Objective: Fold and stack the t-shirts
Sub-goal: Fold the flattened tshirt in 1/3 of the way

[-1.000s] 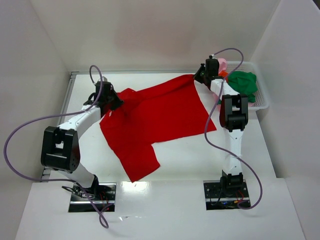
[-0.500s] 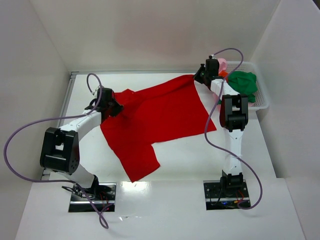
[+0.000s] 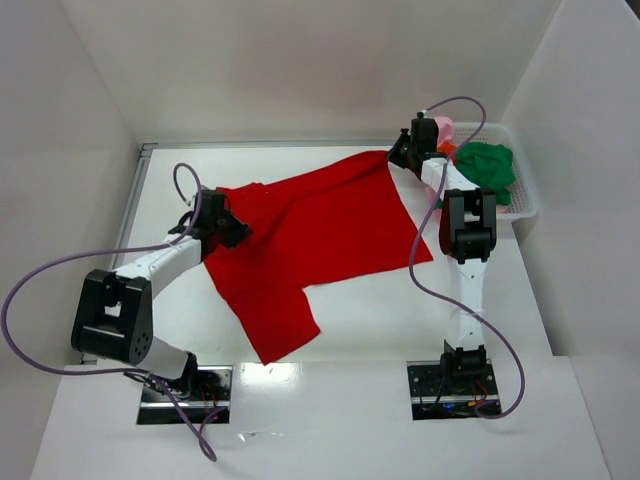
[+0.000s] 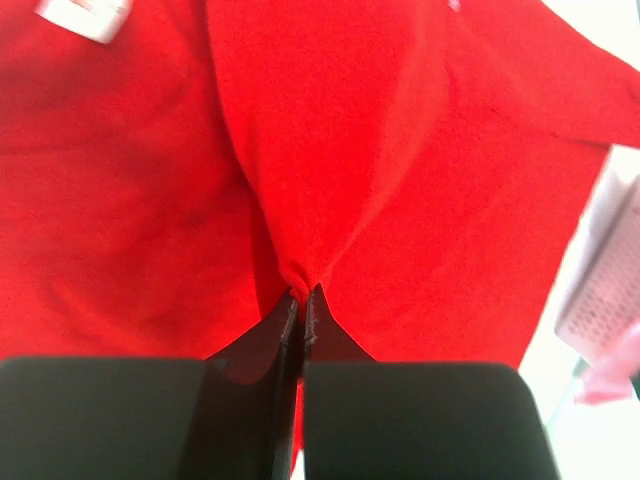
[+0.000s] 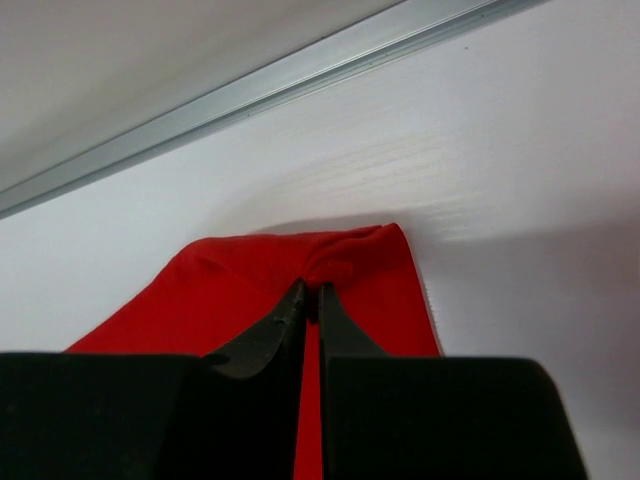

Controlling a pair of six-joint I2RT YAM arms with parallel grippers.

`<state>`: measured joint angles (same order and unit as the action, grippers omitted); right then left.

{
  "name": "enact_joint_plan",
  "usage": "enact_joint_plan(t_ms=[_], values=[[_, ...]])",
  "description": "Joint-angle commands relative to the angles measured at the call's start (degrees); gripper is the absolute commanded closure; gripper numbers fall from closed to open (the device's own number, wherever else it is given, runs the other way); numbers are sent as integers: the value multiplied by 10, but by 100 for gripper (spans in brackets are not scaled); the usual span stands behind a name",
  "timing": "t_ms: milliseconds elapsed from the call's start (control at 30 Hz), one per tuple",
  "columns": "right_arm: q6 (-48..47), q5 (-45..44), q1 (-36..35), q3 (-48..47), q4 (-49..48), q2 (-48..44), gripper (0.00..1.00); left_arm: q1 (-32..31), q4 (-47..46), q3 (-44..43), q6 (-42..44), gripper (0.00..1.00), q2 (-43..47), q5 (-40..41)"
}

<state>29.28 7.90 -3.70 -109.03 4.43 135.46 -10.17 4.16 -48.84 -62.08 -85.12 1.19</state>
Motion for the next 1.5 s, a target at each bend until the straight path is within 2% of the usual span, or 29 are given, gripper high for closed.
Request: enact_joint_plan(t_ms=[0, 300, 500, 833, 1200, 1467], values=[[-6, 2, 6, -8, 9, -18, 100, -7, -18, 12, -19, 100, 22, -29], [-12, -4, 1, -20, 15, -12, 100, -13, -17, 34, -25, 100, 22, -68], [-12, -4, 1, -20, 15, -12, 100, -45, 2, 34, -19, 100, 16, -68], [-12, -10, 1, -14, 15, -12, 100, -45, 52, 63, -36, 100, 64, -12], [-18, -10, 1, -9, 31, -17, 100, -45, 32, 68, -36, 100, 23, -36], [-18, -31, 1, 48, 32, -71, 100, -45, 51, 68, -36, 100, 62, -24]])
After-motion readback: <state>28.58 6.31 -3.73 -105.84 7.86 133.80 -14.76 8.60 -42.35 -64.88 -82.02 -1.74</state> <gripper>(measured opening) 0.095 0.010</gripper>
